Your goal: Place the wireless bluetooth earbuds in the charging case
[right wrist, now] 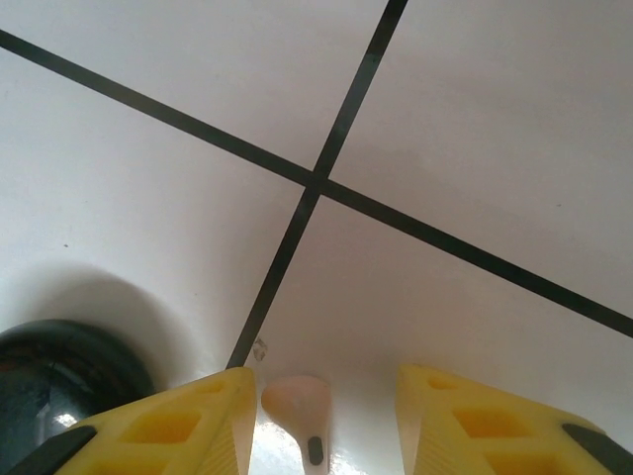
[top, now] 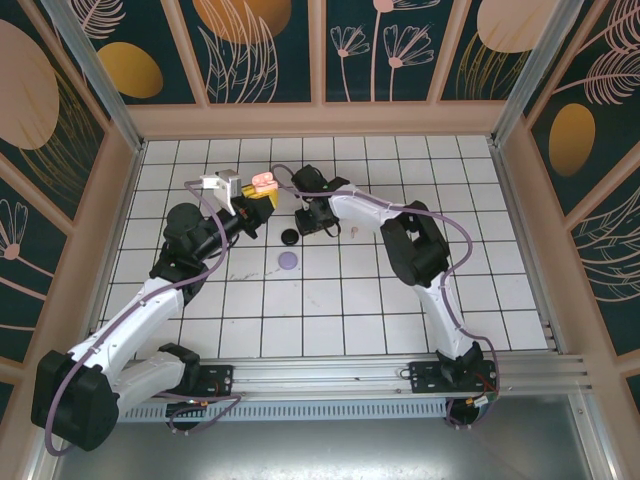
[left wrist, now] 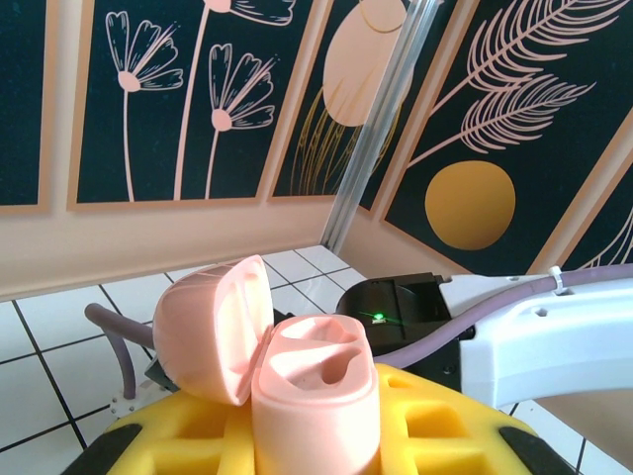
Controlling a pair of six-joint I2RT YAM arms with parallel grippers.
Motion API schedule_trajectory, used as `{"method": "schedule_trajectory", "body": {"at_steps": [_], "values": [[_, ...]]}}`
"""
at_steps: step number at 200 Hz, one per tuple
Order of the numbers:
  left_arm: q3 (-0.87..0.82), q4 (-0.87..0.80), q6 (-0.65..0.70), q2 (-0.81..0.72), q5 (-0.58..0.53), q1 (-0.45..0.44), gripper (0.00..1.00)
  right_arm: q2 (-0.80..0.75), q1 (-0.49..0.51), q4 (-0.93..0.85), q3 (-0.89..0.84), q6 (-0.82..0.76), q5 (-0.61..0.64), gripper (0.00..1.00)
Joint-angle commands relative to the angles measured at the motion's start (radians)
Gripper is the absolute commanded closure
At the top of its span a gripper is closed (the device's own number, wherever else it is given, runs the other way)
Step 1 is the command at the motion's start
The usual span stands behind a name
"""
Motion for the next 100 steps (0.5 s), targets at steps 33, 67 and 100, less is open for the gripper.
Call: {"method": "schedule_trajectory", "body": {"at_steps": [33,67,100], "values": [[0.013,0.050,-0.016,-0.002,0.009,0.007,1.00,0.039,0.017,-0.035,0.040,-0.016,0.010,0.59],[0.008,0.054,-0.019,-0.002,0.007,0.007,1.00,0.047,0.022,-0.030,0.035,-0.010,0.009,0.61],[0.007,0.056,-0.021,-0.001,0.006,0.007,1.00,0.048,0.032,-0.028,0.035,0.006,0.015,0.62]]}}
